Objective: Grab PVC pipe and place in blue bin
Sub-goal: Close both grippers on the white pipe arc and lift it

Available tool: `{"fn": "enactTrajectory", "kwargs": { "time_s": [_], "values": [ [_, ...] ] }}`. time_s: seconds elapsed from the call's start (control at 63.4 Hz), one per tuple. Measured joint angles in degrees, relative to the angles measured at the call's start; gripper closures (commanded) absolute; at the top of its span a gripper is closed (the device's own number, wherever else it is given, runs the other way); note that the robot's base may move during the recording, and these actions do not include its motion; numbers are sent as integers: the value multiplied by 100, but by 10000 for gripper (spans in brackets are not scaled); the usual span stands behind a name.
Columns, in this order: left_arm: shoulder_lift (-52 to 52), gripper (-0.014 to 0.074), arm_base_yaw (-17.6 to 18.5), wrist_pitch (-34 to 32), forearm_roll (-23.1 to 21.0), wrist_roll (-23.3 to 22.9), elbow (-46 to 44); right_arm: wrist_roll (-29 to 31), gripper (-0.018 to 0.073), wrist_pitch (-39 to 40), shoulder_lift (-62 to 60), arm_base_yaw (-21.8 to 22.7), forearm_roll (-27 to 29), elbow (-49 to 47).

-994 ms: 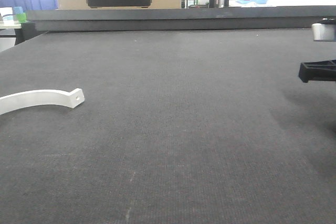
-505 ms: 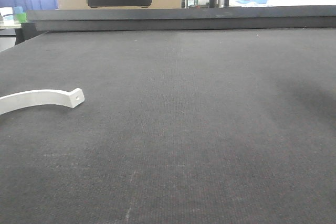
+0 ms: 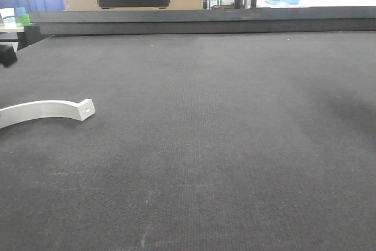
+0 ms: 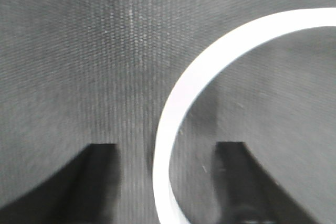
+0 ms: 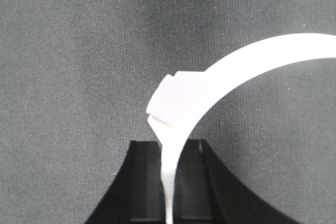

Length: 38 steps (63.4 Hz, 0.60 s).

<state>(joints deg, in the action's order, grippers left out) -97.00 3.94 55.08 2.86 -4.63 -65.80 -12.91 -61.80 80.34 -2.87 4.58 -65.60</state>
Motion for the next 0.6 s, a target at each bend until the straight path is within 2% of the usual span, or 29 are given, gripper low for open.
{"fn": "enactTrajectory", "kwargs": {
  "time_s": [0.379,0.6],
  "values": [
    [-304,708,0,-25,34,0,11,0,727,33,0,0,0,0],
    [-227,708,0,279,34,0,-147,0,727,16,-2,0,0,-37]
  ]
}}
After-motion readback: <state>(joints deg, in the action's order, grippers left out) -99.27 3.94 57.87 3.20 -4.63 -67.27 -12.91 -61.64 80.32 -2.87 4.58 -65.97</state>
